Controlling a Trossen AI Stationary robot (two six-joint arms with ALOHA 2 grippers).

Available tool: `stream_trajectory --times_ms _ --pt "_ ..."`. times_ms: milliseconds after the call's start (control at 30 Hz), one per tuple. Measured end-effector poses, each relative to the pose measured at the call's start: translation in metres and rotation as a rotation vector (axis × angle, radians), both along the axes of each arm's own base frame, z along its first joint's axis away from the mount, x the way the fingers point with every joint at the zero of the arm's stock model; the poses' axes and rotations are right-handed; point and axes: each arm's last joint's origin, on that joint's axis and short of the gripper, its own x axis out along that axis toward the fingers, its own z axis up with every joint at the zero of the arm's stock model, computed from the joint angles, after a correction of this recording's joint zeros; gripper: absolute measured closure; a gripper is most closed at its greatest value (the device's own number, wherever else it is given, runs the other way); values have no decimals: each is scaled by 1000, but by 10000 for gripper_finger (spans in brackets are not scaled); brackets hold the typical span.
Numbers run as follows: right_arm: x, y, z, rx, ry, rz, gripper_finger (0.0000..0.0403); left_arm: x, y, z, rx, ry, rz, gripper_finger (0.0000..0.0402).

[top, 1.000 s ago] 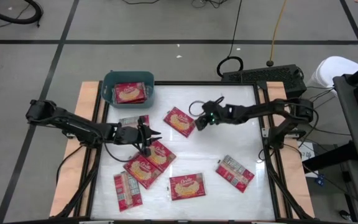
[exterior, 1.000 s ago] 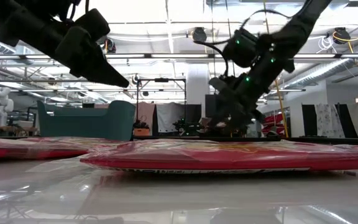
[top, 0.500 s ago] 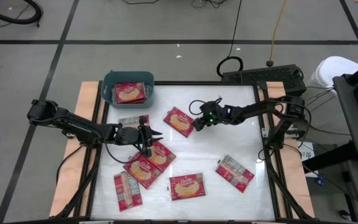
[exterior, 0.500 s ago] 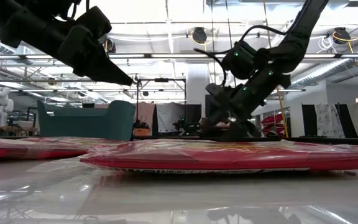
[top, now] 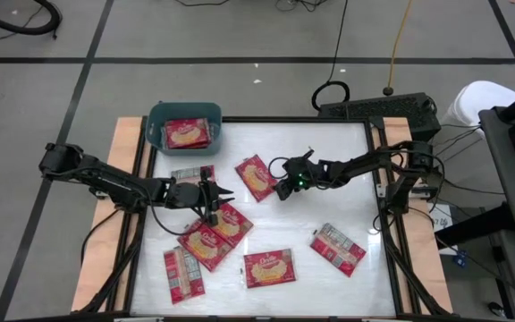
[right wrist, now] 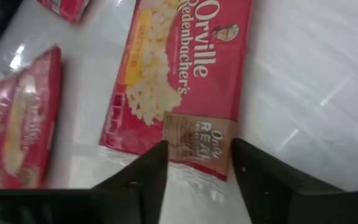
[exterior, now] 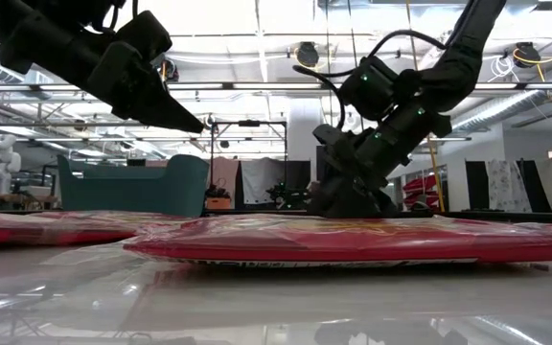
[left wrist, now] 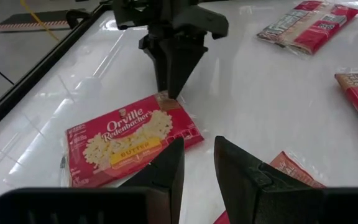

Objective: Sort popcorn bags into baskets
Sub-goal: Put the red popcorn bag into the blue bin

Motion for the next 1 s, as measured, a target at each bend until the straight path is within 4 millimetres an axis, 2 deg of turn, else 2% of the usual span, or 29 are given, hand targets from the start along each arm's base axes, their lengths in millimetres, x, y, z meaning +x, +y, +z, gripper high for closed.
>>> stream_trajectory --times_ms 300,567,700,833,900,1000 --pt "1 11 -2 -142 24 67 393 0 0 0 -1 -2 0 309" --pt "11 34 14 -441 -77 265 402 5 4 10 23 -64 31 309" --pt "9 43 22 -555 -78 346 403 14 11 25 44 -102 51 309" --pt "7 44 28 -613 -71 396 403 24 22 45 46 -52 -6 306" --pt "7 44 30 -651 -68 423 403 30 32 56 41 -10 -28 293" --pt "7 43 30 -744 -45 453 403 39 47 67 75 83 -41 251"
